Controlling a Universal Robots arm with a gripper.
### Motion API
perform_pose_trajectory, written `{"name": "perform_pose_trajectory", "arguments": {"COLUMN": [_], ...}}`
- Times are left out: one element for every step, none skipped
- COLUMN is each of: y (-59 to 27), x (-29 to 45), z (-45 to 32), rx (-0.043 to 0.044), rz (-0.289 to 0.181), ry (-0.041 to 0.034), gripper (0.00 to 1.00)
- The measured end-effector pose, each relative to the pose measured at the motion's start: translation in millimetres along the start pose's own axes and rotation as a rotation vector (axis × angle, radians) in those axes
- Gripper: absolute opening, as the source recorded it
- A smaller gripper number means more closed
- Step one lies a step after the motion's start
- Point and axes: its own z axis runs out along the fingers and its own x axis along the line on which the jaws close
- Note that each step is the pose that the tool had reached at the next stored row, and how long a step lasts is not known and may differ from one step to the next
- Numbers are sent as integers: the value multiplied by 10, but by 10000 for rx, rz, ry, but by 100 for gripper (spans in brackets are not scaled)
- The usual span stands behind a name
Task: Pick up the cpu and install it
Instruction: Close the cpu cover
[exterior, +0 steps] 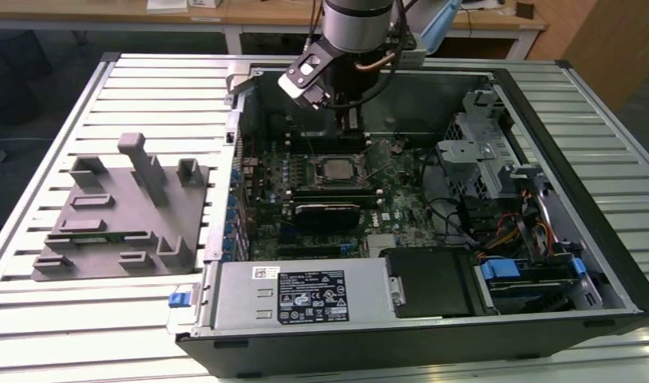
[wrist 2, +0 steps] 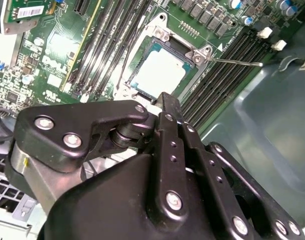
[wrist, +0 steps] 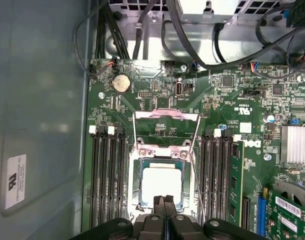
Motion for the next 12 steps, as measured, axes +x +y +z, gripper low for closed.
{"name": "perform_pose_trajectory", "arguments": {"y": [0, 0, 1, 1, 1, 2, 2, 2, 2, 2, 2, 2], "x": [0, 1, 1, 2, 2, 3, 3, 3, 2, -4, -14, -29], "z": [-14, -29, -45, -61, -78, -93, -105, -106, -106, -107, -107, -108], "rx": [1, 1, 1, 2, 4, 5, 6, 5, 5, 5, 6, 6], "rz": [0, 0, 0, 0, 0, 0, 0, 0, 0, -2, -2, -1], "ry": [-1, -2, -1, -1, -1, 0, -1, 0, 1, 1, 0, -1], "gripper": [11, 11, 11, 11, 11, 11, 11, 11, 11, 11, 11, 11]}}
